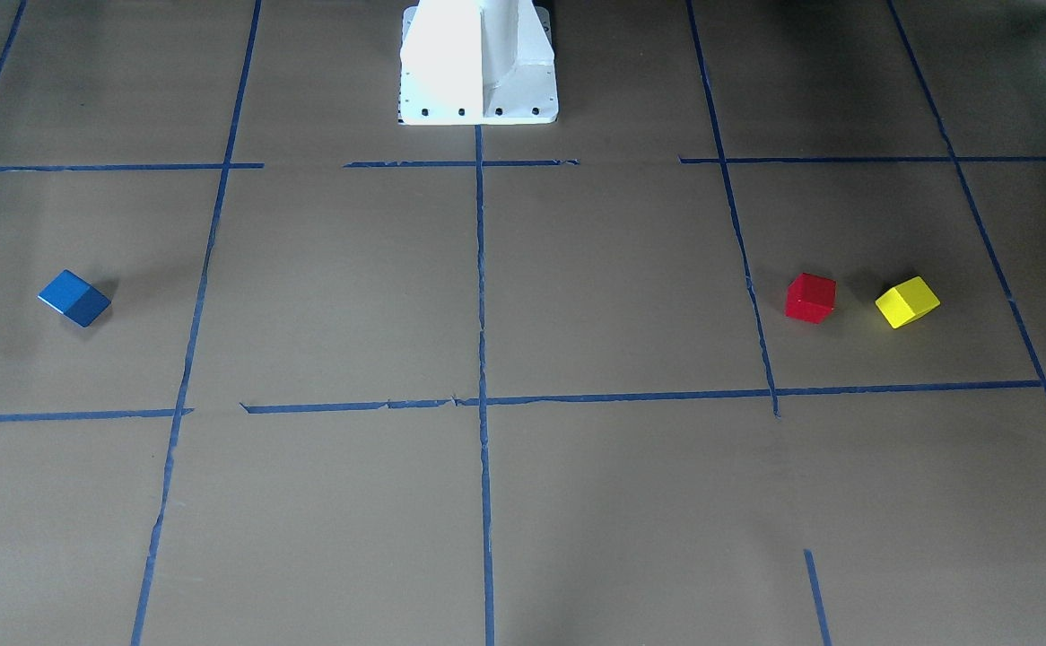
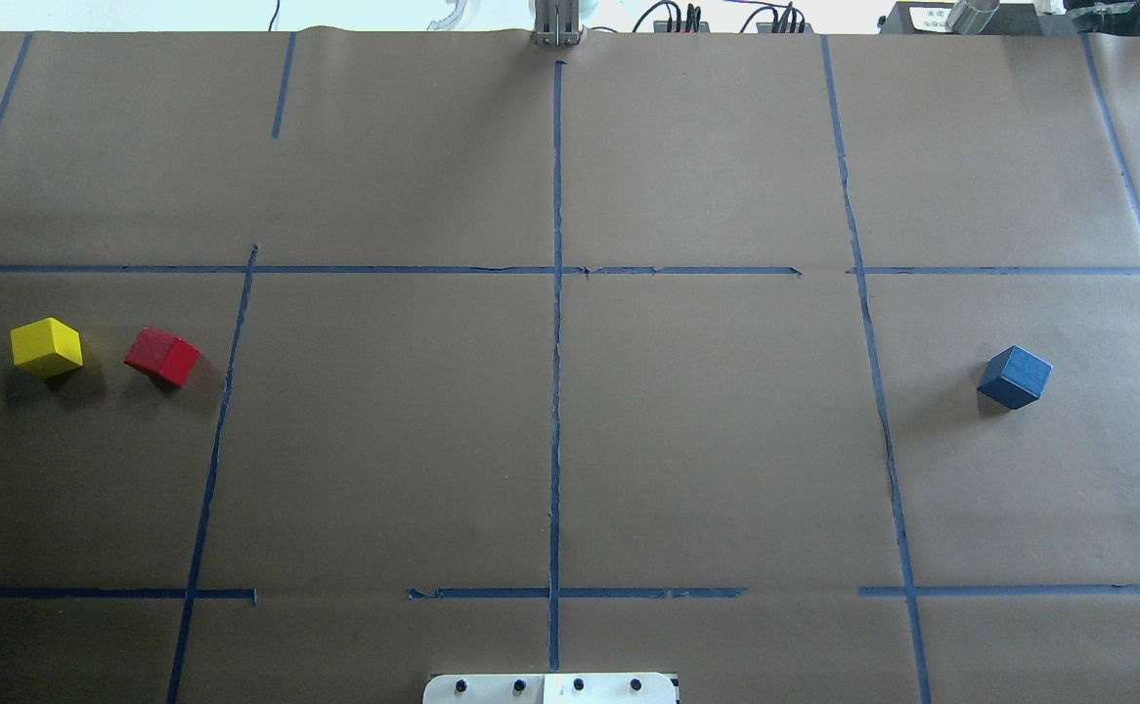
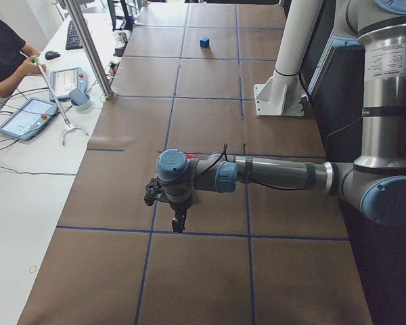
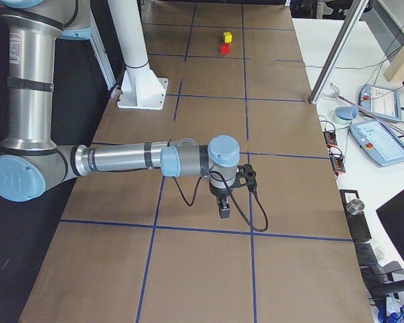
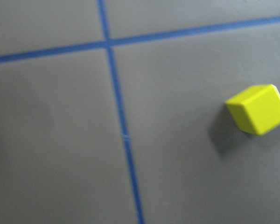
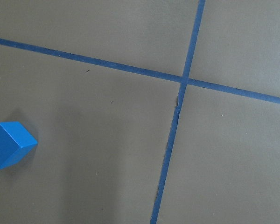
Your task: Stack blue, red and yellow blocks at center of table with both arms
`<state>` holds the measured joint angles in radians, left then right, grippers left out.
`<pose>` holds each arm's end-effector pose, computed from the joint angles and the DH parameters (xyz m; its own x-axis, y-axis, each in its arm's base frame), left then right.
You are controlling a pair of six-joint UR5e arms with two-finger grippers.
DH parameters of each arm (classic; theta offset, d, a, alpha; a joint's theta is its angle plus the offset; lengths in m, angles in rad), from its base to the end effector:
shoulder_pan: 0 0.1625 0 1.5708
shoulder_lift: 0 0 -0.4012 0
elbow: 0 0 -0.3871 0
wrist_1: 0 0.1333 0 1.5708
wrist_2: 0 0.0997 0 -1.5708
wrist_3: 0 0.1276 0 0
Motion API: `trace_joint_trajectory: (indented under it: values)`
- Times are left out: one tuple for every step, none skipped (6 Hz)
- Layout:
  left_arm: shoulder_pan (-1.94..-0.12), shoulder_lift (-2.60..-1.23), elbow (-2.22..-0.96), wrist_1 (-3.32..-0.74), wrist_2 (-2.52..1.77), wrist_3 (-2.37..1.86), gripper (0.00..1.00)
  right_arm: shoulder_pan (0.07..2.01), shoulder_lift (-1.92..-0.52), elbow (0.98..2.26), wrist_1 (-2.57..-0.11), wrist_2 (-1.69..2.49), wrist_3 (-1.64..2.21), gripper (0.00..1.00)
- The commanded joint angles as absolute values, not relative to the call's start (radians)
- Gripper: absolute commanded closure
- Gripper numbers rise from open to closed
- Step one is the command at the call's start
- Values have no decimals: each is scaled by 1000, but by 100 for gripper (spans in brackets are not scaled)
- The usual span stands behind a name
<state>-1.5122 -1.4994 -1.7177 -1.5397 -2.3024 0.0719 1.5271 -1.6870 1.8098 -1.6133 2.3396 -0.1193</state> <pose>-0.0210 -0.4632 0.6239 0.7350 0.1446 -0.6625 -0.1116 0.9895 0.0922 0.0251 -0.4459 0.5970 0.7054 -0.2050 0.6786 0.1284 0.9784 0.1621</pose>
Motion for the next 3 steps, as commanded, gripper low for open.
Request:
trace_joint_trajectory:
  values:
    - [-1490, -1503, -1710, -1537, -2272, 66, 0, 1555, -1712, 1807, -1656, 2347, -193, 0]
    - [-1488, -1499, -1715, -1549, -2282, 63, 0, 1548, -1721, 1792, -1649, 2344, -196, 0]
    - [-1488, -1499, -1720, -1545, -2283, 63, 0, 1540, -1721, 1795, -1643, 2348, -186, 0]
